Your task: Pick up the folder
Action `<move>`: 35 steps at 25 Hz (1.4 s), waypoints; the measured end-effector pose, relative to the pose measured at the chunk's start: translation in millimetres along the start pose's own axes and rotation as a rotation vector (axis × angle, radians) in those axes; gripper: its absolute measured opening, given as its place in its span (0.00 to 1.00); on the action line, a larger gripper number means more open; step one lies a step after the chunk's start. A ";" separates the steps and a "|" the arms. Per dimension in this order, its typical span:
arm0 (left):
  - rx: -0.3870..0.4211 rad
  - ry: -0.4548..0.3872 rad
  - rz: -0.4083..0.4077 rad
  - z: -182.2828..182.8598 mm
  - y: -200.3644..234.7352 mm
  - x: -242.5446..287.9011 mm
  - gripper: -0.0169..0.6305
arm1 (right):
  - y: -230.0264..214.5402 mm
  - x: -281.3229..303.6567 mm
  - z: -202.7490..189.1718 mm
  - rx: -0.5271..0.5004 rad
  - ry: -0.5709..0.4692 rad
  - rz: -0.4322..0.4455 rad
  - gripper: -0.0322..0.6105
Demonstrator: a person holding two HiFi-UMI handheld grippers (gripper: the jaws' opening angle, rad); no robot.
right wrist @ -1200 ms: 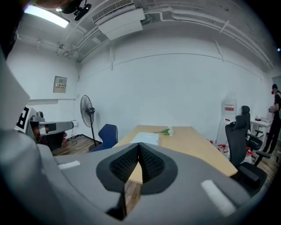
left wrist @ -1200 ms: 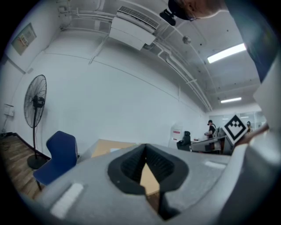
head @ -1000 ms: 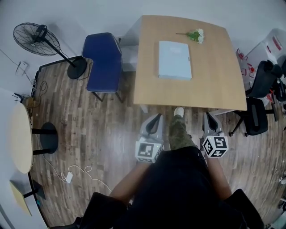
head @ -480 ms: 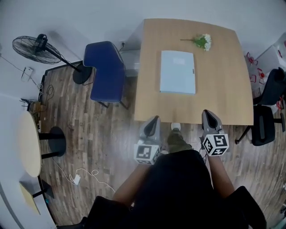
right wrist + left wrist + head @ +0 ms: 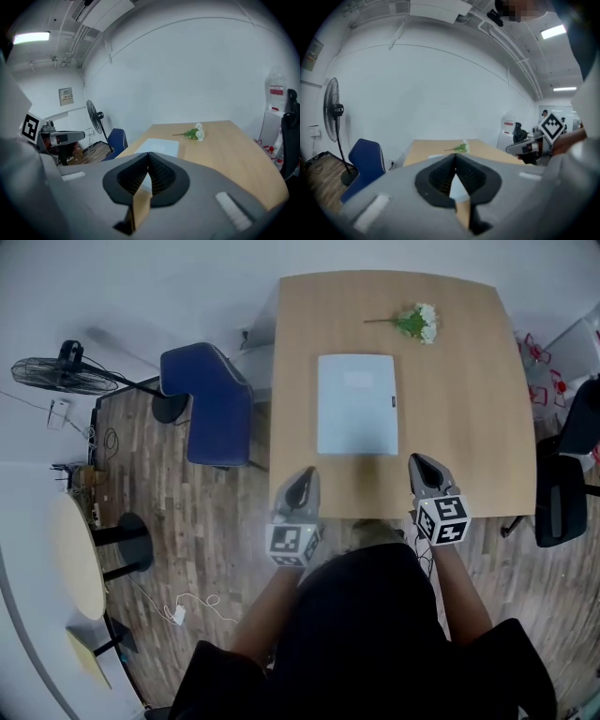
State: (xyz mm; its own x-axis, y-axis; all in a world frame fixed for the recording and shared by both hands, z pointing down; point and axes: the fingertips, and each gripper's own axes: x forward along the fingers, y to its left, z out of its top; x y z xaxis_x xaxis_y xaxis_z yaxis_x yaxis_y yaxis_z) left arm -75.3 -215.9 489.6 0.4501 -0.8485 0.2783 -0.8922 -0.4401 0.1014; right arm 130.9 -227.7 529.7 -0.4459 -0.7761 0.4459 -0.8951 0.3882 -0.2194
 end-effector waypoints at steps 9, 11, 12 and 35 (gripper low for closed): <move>-0.051 0.108 0.062 -27.7 36.8 71.5 0.03 | -42.2 68.2 -12.8 -0.016 0.119 0.069 0.05; -0.063 0.133 0.058 -37.6 45.1 83.6 0.03 | -46.3 81.3 -13.8 -0.032 0.136 0.075 0.05; -0.070 0.145 0.052 -42.8 48.0 89.8 0.03 | -48.8 86.8 -14.6 -0.036 0.143 0.077 0.05; -0.388 0.287 -0.100 -134.4 134.7 178.1 0.16 | -89.1 188.3 -79.2 0.196 0.324 -0.004 0.16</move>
State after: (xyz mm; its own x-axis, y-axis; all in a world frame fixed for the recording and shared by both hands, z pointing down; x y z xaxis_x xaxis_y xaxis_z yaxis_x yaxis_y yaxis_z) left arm -120.3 -386.8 681.2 0.5547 -0.6682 0.4957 -0.8176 -0.3271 0.4739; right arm 126.9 -369.1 702.0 -0.4461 -0.5677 0.6919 -0.8945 0.2581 -0.3650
